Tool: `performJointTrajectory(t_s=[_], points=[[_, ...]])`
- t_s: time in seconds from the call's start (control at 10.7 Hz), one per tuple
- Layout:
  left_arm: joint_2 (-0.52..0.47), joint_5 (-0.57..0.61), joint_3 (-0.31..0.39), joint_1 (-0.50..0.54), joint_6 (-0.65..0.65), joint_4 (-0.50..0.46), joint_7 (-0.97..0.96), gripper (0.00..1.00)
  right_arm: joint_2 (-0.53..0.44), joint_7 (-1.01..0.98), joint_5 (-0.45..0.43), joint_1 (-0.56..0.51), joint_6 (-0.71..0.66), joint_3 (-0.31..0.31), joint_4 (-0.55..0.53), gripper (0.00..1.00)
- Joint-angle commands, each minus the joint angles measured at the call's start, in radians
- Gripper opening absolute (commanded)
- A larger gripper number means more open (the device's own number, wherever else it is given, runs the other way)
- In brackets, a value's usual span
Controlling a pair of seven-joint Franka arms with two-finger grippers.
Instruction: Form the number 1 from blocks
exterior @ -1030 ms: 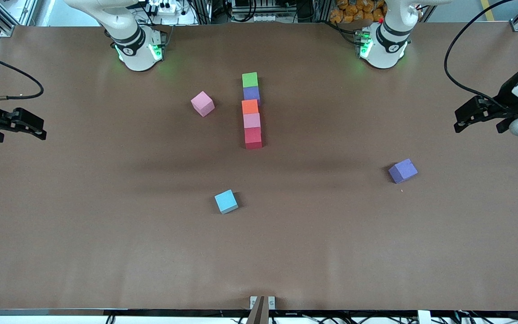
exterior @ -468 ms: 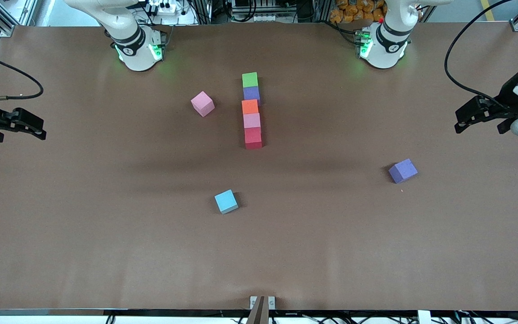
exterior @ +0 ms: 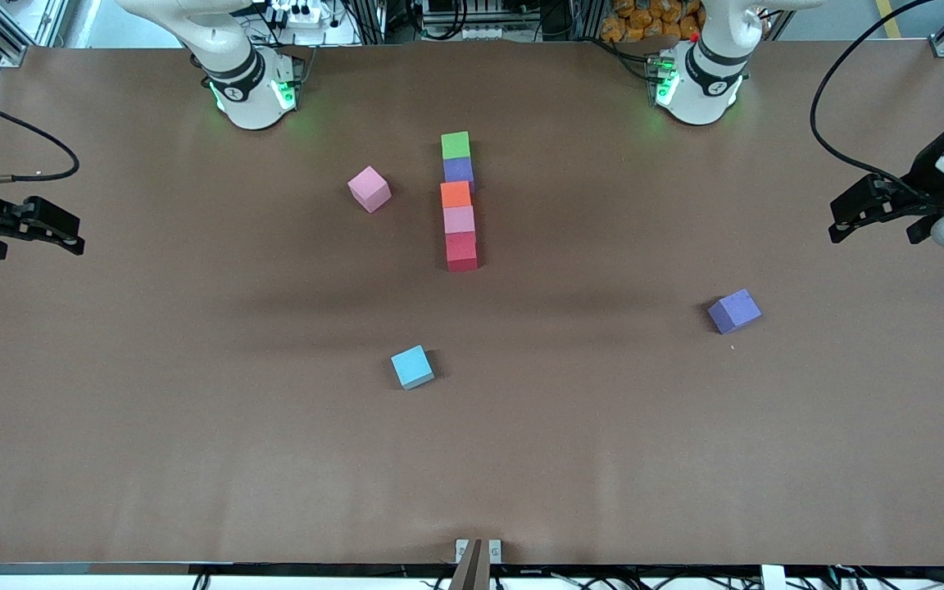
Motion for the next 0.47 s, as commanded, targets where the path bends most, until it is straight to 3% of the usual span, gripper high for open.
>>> performJointTrajectory(t_s=[0.0,0.37], points=[[0.016,0.019,0.013,-0.016,-0.025,0.033,0.021,1.00,0.008,-0.002,0.002,-0.016,-0.017,0.011,0.019,1.00],[0.016,0.019,0.013,-0.022,-0.025,0.033,0.021,1.00,0.008,-0.002,0.002,-0.014,-0.017,0.011,0.019,1.00]])
